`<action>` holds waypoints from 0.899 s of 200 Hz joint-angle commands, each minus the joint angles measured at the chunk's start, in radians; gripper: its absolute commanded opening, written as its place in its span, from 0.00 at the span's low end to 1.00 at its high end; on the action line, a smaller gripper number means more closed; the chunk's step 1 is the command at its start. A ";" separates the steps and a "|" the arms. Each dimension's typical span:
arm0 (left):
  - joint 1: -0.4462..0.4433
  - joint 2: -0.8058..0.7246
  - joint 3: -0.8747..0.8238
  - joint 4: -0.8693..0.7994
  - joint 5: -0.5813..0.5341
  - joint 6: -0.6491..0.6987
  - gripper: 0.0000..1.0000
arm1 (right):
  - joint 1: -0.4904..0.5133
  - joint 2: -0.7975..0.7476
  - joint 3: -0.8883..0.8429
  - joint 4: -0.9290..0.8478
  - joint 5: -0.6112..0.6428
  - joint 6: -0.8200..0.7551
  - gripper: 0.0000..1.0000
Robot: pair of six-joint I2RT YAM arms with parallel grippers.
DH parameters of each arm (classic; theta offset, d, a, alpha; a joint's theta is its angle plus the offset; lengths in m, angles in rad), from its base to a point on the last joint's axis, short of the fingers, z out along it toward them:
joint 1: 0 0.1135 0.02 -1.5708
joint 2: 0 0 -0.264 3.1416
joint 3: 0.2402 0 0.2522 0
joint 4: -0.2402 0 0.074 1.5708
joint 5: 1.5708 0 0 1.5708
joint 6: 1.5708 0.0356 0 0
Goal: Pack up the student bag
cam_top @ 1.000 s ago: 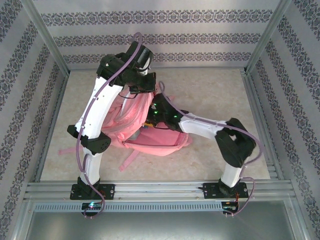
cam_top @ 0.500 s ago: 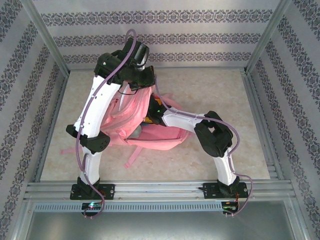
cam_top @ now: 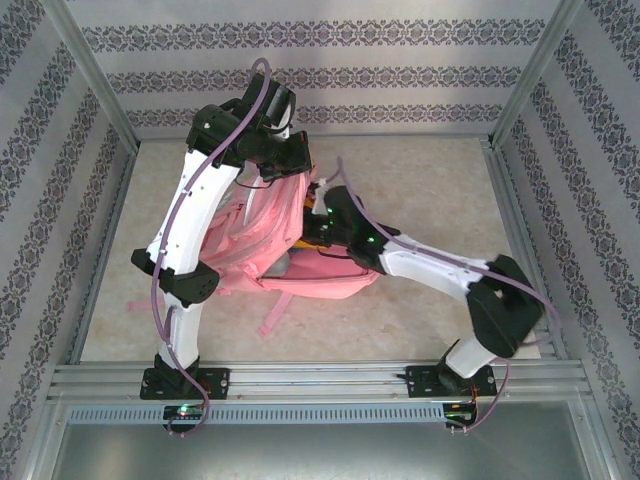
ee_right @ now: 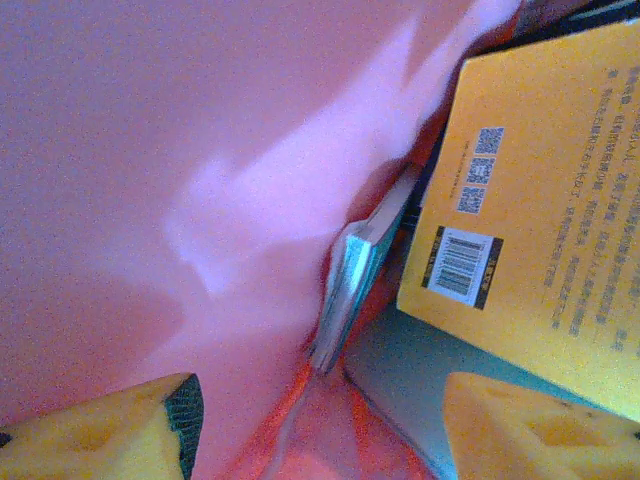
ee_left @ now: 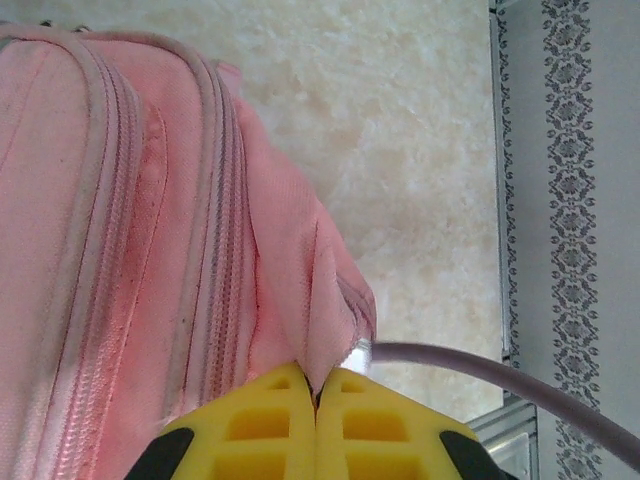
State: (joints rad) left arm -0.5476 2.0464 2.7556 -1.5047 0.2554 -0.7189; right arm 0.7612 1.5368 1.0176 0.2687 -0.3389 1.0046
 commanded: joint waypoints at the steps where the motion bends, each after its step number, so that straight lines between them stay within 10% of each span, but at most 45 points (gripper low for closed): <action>1: 0.011 -0.044 0.044 0.147 0.044 0.004 0.00 | -0.034 -0.150 -0.131 0.036 -0.014 -0.082 0.64; 66: 0.003 0.044 0.044 0.166 0.116 -0.007 0.00 | -0.259 -0.730 -0.553 -0.114 0.007 -0.031 0.60; 180: -0.068 0.201 0.044 0.199 0.161 -0.025 0.00 | -0.462 -1.020 -0.537 -0.529 0.078 -0.100 0.58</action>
State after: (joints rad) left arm -0.5915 2.2047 2.7682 -1.3640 0.4149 -0.7422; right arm 0.3408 0.5659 0.4400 -0.1112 -0.3023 0.9485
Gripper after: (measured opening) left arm 0.049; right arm 0.581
